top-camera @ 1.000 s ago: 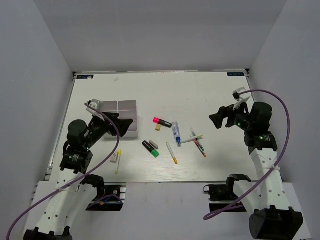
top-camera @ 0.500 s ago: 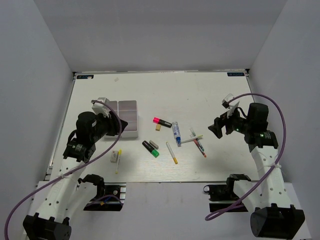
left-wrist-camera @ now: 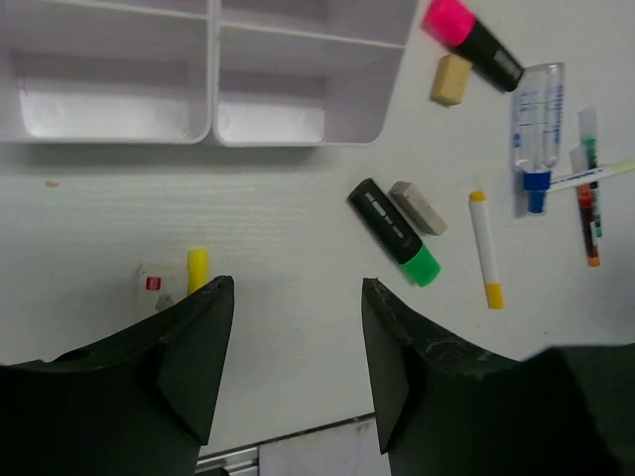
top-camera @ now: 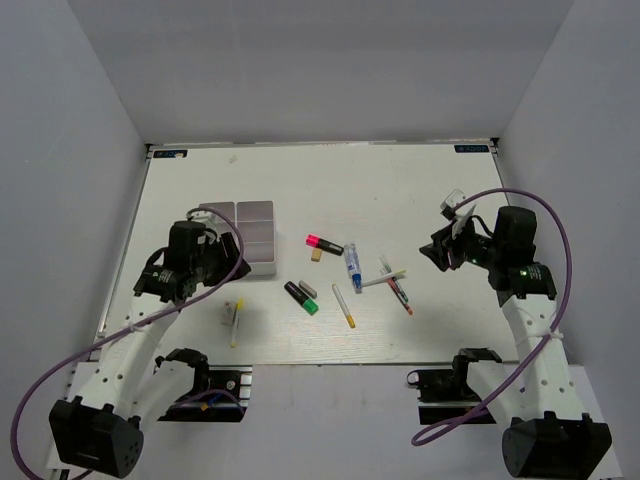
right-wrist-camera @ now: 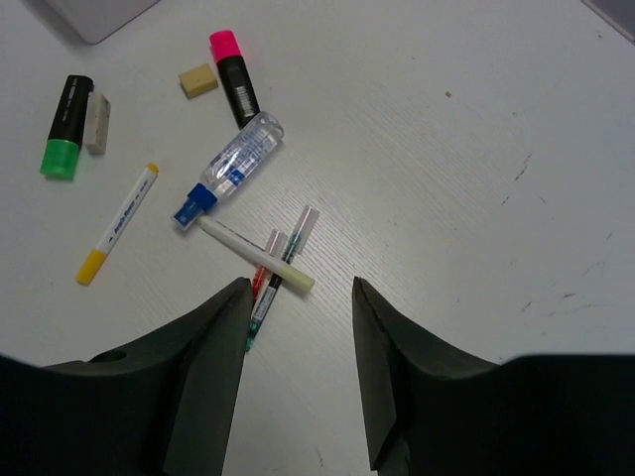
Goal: Sort the stationery into containers
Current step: Pick up the stationery from the center of the board.
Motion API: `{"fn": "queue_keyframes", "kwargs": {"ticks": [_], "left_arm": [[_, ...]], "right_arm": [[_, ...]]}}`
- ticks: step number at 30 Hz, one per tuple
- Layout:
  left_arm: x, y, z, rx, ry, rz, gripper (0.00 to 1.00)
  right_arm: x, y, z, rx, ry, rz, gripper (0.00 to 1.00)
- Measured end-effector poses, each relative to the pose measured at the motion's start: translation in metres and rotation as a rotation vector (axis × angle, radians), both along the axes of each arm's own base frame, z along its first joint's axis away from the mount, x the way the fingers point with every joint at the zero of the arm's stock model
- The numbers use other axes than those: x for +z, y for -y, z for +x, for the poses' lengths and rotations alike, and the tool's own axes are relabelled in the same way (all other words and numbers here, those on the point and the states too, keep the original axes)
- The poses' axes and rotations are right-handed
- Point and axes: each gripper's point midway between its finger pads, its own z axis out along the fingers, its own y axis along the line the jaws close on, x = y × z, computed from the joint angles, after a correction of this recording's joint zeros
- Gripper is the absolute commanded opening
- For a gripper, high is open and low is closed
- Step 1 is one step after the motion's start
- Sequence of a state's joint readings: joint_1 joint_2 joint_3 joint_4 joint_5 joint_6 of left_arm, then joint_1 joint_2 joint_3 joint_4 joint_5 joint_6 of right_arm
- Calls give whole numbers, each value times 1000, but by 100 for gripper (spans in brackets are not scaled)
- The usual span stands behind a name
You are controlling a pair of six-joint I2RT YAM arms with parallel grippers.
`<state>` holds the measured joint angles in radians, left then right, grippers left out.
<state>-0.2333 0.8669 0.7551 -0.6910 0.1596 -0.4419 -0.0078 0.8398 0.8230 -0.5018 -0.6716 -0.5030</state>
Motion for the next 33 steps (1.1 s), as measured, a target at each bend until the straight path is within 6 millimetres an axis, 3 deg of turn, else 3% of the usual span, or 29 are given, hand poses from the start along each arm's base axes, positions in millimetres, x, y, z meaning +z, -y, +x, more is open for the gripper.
{"fn": "queue_keyframes", "kwargs": {"ticks": [8,15,26,33], "left_arm": [[-45,-21,-20,145,-257,87,62],[-63,-38,-34,261,-373,164,61],[-96,-49,-53,359,-557,304,61],[-116,-53,-54,365,-623,398,62]], "right_arm": [[3,-8,1,51,61,24,53],[-10,-14,-2,98,64,40,54],[-2,-19,-1,153,129,49,54],[-13,-18,-4,169,125,49,54]]}}
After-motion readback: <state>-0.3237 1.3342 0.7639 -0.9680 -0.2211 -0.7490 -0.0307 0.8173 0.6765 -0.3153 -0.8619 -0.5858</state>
